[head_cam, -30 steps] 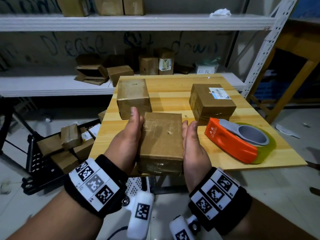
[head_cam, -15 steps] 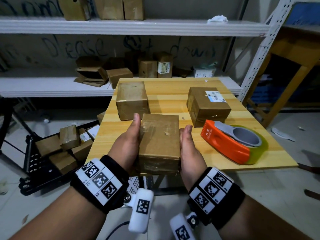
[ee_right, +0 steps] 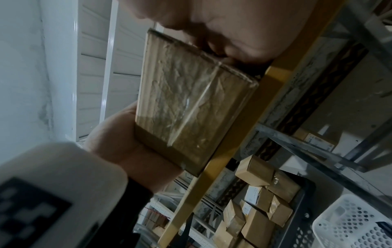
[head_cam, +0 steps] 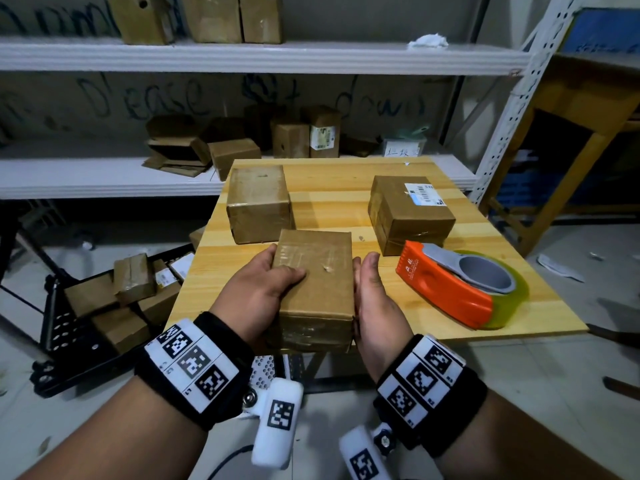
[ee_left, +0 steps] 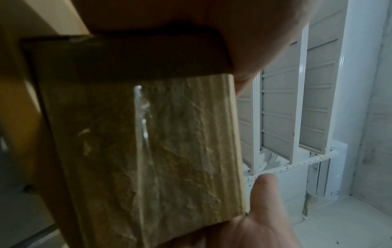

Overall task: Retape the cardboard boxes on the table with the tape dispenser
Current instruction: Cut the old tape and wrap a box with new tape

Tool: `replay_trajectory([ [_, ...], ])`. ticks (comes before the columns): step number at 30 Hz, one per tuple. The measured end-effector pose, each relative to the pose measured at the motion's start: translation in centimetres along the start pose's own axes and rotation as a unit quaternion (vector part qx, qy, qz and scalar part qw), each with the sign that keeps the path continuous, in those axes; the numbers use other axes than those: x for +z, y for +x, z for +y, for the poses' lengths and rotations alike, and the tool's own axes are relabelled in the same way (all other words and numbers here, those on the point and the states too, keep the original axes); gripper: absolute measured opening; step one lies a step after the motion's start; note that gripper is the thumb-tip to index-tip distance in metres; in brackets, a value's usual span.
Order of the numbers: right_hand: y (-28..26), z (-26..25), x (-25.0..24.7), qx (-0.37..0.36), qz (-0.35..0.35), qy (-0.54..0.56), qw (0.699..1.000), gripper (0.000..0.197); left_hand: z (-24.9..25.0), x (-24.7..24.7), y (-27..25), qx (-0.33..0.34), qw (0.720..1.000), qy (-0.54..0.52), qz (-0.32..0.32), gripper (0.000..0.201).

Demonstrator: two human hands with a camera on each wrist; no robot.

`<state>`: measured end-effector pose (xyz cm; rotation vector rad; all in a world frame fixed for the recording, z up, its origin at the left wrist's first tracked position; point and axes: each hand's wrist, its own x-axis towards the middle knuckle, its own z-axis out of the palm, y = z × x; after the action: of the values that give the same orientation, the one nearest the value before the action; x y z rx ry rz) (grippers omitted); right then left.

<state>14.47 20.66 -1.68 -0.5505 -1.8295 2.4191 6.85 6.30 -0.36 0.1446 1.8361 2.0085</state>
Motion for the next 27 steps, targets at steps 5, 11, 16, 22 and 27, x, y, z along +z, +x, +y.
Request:
replay_trajectory([
  [5, 1.1, -0.4, -1.3, -0.034, 0.032, -0.05, 0.998, 0.081, 0.0, 0.2, 0.3, 0.0, 1.0, -0.017, 0.009, 0.027],
  [11, 0.3, -3.3, -2.6, -0.156, 0.062, -0.049, 0.985, 0.101, 0.0, 1.1, 1.3, 0.008, 0.999, -0.018, 0.029, 0.034],
  [16, -0.1, -5.4, -5.1, -0.234, 0.151, -0.164, 0.946, 0.035, 0.0, 1.5, 2.0, 0.018, 0.999, 0.006, 0.039, 0.034],
  [22, 0.1, -7.6, -9.4, -0.228, 0.296, -0.311, 0.874, 0.02, 0.0, 1.6, 2.1, 0.021, 0.999, 0.005, 0.04, 0.033],
  [27, 0.5, -7.5, -11.0, -0.141, 0.284, -0.614, 0.723, 0.056, 0.2, 1.8, 1.9, 0.008, 0.998, -0.028, 0.048, 0.035],
])
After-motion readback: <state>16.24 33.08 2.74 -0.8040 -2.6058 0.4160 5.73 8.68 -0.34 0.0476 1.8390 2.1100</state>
